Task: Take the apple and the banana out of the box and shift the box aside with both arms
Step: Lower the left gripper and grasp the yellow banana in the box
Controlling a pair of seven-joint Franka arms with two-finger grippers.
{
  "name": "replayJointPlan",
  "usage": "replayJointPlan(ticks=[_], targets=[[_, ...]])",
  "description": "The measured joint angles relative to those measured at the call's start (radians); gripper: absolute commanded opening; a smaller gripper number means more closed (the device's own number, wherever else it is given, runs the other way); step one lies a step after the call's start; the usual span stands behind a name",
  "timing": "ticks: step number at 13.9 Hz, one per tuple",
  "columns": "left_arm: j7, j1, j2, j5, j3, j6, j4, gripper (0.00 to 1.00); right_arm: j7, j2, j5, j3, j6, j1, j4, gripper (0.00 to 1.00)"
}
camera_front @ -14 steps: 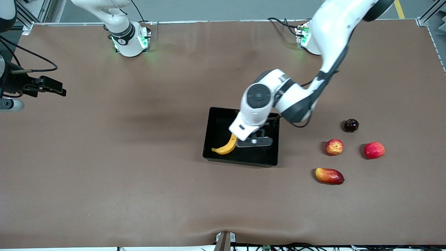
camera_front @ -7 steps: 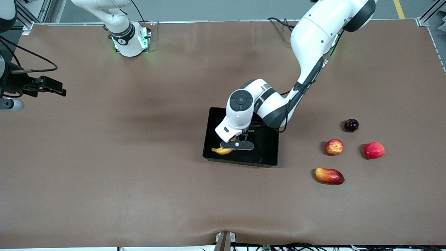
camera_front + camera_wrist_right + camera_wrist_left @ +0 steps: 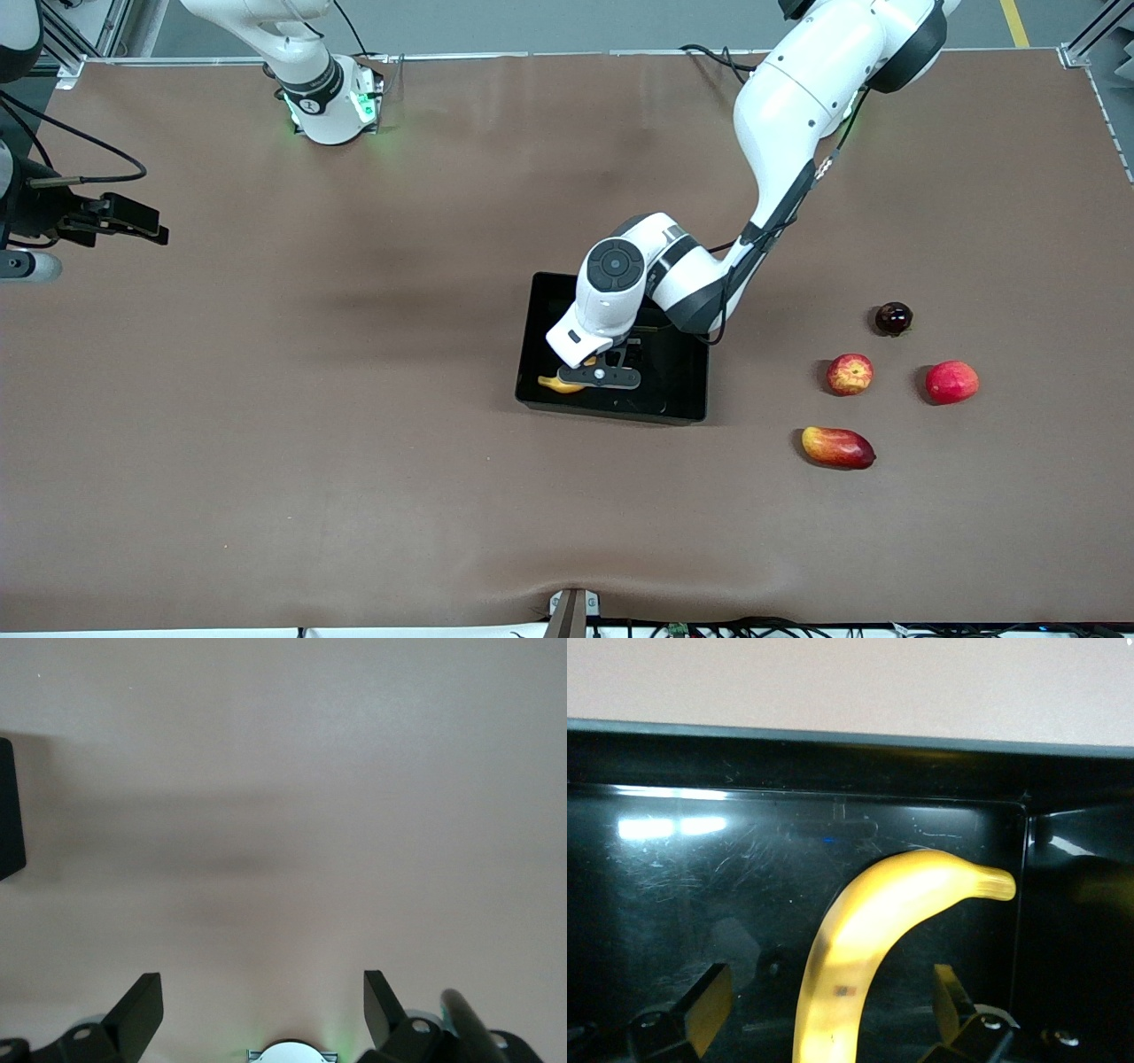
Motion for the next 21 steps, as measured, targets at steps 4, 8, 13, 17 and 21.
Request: replayJointPlan(ticks=[4, 8, 13, 17, 21], targets=[[0.000, 0.000, 0.022, 0.000, 0.000, 0.047, 0.000, 1.00, 0.000, 0.000, 0.000, 0.000, 0.000, 0.000, 0.000, 1.00], [0.000, 0.000, 0.024, 0.000, 0.000, 0.050, 0.003, 1.00, 0.000, 0.000, 0.000, 0.000, 0.000, 0.000, 0.000, 1.00], [0.003, 0.003, 0.024, 0.000, 0.000, 0.050, 0.010, 1.00, 0.000, 0.000, 0.011, -0.001, 0.000, -0.001, 0.000, 1.00], [0.023, 0.005, 0.024, 0.000, 0.000, 0.052, 0.017, 1.00, 0.000, 0.000, 0.017, -0.002, 0.000, -0.001, 0.000, 1.00], [0.023, 0.004, 0.025, 0.000, 0.000, 0.061, 0.018, 1.00, 0.000, 0.000, 0.017, -0.003, -0.001, -0.001, 0.000, 1.00]])
